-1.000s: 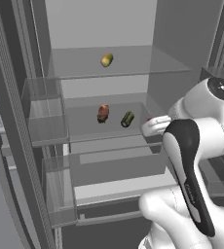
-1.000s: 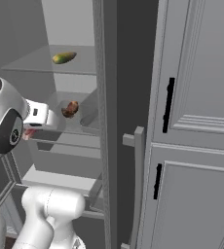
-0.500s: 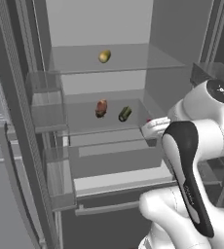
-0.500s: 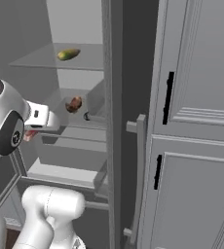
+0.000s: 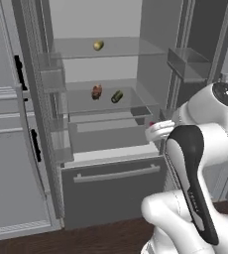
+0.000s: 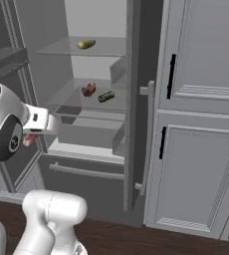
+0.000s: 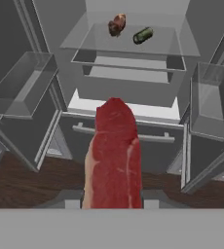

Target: Place one cucumber and one steak in each tupperware on the nearby counter, to pack two identical lunches.

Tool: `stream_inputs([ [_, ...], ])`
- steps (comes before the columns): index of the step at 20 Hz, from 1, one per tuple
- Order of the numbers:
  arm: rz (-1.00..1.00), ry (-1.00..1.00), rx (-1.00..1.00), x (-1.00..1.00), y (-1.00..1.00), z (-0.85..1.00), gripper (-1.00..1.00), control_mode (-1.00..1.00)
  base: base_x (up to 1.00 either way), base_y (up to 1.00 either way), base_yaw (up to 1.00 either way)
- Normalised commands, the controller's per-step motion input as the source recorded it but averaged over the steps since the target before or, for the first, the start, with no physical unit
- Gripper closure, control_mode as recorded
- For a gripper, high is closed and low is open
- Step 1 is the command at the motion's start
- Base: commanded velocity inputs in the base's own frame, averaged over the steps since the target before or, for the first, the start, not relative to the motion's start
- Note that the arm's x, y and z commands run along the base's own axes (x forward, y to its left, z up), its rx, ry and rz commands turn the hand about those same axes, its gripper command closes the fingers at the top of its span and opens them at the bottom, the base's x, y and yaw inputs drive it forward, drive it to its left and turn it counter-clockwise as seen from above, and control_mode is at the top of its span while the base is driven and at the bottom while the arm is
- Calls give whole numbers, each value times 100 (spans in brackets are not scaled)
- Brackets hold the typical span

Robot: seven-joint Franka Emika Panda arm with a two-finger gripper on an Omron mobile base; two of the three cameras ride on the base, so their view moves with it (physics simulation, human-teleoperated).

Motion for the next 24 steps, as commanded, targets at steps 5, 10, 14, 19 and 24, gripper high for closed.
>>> stream_inputs([
  [5,0,0,0,0,0,0,100,100,-15,1,-2],
  [10,0,0,0,0,0,0,100,100,-1,0,-80],
  [14,0,0,0,0,0,0,100,100,0,0,-94],
  [19,0,0,0,0,0,0,100,100,7,-1,-88],
  [24,0,0,0,0,0,0,100,100,42,-50,-67],
])
